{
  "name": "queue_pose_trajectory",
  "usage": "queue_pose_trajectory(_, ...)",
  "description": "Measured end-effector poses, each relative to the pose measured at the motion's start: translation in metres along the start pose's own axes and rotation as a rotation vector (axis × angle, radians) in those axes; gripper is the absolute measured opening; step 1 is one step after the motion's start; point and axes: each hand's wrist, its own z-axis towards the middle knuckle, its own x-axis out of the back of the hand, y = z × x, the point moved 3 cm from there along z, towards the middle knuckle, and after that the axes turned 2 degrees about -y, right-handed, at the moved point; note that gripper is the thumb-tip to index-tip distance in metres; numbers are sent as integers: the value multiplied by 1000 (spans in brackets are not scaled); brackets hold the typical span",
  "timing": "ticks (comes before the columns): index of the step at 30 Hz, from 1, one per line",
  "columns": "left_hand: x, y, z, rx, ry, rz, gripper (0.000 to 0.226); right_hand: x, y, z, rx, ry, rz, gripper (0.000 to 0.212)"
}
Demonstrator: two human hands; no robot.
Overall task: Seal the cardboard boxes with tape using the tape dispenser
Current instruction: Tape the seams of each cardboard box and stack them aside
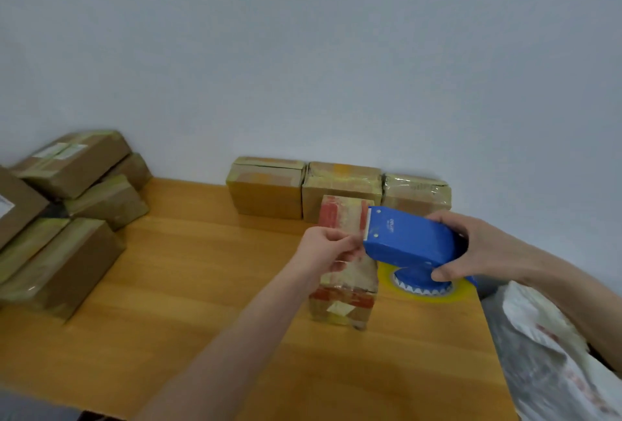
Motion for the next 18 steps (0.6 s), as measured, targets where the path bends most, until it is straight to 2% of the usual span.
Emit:
queue_pose_trajectory(3,9,-9,5,2,92,124,13,-10,-3,6,29,-8,-133,70)
queue_pose_trajectory(9,31,-30,0,53,87,178,15,-28,-4,13,106,-55,-233,64)
queue_pose_trajectory(15,103,-56,-7,105,280,191,19,-12,34,-7,-16,-74,-239,61)
queue_pose_trajectory(18,109,-73,-3,156,294,195,20,-8,55,-10,-87,-93,-280,63)
